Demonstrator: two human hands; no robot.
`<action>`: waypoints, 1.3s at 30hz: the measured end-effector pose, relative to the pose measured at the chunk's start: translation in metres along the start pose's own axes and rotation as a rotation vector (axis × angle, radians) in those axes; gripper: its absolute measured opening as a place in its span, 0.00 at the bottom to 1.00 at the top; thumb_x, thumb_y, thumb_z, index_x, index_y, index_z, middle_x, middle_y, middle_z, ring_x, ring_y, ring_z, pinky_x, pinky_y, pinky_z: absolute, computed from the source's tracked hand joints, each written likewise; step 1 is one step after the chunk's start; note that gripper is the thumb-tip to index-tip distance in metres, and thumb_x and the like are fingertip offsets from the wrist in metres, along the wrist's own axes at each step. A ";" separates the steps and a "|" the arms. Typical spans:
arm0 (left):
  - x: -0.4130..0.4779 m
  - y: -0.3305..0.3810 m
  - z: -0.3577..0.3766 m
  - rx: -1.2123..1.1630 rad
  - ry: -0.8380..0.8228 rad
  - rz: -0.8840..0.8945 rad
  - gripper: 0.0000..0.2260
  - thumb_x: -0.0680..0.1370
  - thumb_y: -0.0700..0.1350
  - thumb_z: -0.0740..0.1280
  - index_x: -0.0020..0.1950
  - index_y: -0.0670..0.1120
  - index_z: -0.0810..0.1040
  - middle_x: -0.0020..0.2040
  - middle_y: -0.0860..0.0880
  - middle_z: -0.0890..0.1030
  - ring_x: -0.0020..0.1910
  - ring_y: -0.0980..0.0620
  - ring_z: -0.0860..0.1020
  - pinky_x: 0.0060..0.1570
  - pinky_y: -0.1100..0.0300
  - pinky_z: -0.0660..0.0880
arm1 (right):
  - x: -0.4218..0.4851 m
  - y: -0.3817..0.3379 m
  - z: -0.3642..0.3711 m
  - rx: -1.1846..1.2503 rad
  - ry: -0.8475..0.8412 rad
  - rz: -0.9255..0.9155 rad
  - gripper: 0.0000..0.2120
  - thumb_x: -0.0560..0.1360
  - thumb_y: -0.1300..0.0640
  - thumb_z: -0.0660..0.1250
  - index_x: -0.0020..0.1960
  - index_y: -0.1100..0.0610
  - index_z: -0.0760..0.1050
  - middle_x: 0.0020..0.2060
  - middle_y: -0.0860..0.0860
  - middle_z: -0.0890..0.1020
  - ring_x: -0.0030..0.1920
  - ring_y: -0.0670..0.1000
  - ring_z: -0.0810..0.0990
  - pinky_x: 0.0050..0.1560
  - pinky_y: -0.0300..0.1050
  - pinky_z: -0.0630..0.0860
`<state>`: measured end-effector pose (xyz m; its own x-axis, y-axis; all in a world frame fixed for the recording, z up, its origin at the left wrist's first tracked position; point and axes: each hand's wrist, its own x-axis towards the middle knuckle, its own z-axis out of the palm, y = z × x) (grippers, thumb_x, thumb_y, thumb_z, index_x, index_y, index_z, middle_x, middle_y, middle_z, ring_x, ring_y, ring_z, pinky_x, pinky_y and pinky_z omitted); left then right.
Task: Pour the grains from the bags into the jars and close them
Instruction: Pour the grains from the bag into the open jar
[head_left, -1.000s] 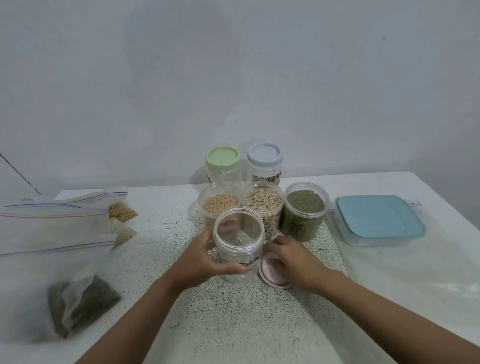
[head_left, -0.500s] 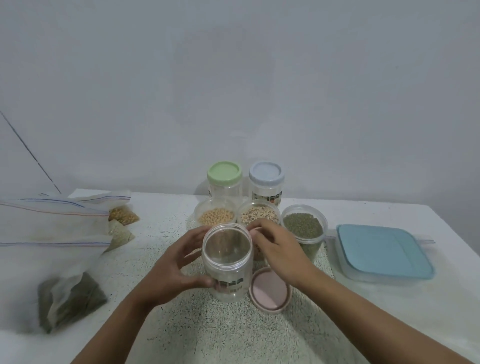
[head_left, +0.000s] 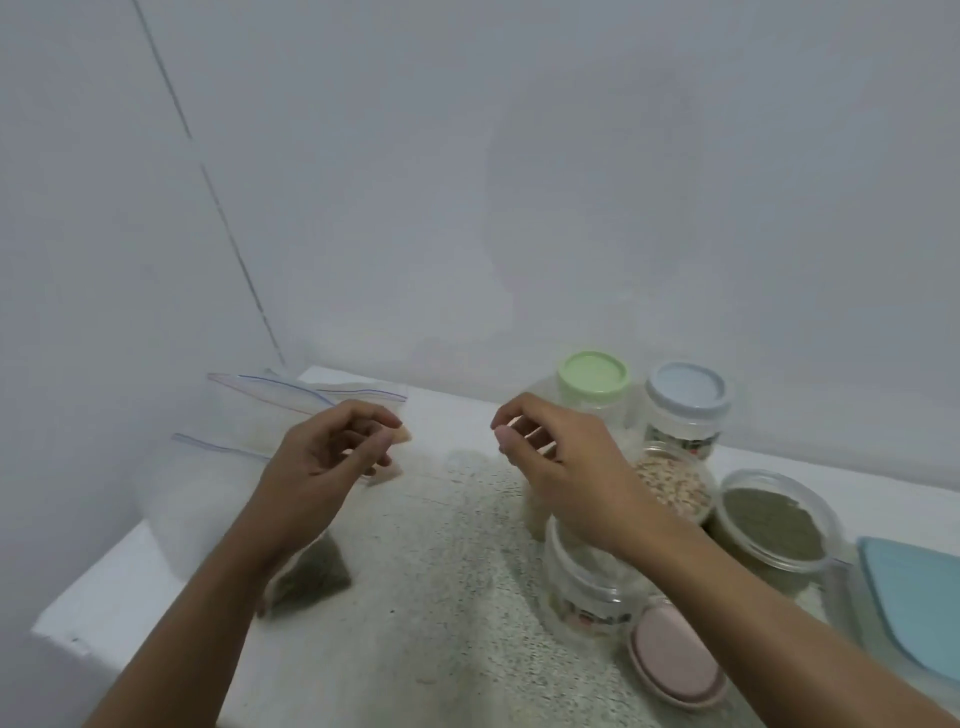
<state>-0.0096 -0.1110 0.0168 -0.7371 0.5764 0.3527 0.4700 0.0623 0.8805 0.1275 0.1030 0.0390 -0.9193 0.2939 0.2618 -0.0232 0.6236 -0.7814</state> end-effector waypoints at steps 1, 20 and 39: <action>-0.001 -0.002 -0.015 0.034 0.019 0.010 0.06 0.78 0.45 0.71 0.53 0.44 0.83 0.42 0.48 0.83 0.42 0.46 0.82 0.43 0.61 0.79 | 0.007 -0.007 0.014 -0.001 -0.028 -0.006 0.05 0.82 0.52 0.65 0.51 0.49 0.79 0.40 0.44 0.81 0.41 0.45 0.80 0.46 0.48 0.79; 0.055 -0.131 -0.201 0.770 -0.507 0.030 0.14 0.79 0.64 0.62 0.58 0.60 0.76 0.54 0.60 0.78 0.53 0.59 0.77 0.56 0.55 0.76 | 0.114 -0.061 0.223 -0.420 -0.298 0.085 0.16 0.82 0.45 0.62 0.67 0.49 0.74 0.58 0.48 0.81 0.59 0.50 0.77 0.58 0.49 0.76; 0.086 -0.137 -0.210 0.705 -0.917 0.160 0.15 0.80 0.62 0.65 0.50 0.52 0.81 0.46 0.54 0.77 0.51 0.58 0.70 0.52 0.64 0.68 | 0.126 -0.086 0.239 -0.497 -0.471 0.190 0.10 0.81 0.44 0.66 0.48 0.49 0.73 0.50 0.47 0.77 0.53 0.52 0.74 0.57 0.52 0.75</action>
<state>-0.2394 -0.2409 -0.0065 -0.1540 0.9731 -0.1713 0.9037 0.2088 0.3738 -0.0800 -0.0868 0.0038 -0.9644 0.1562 -0.2136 0.2334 0.8823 -0.4087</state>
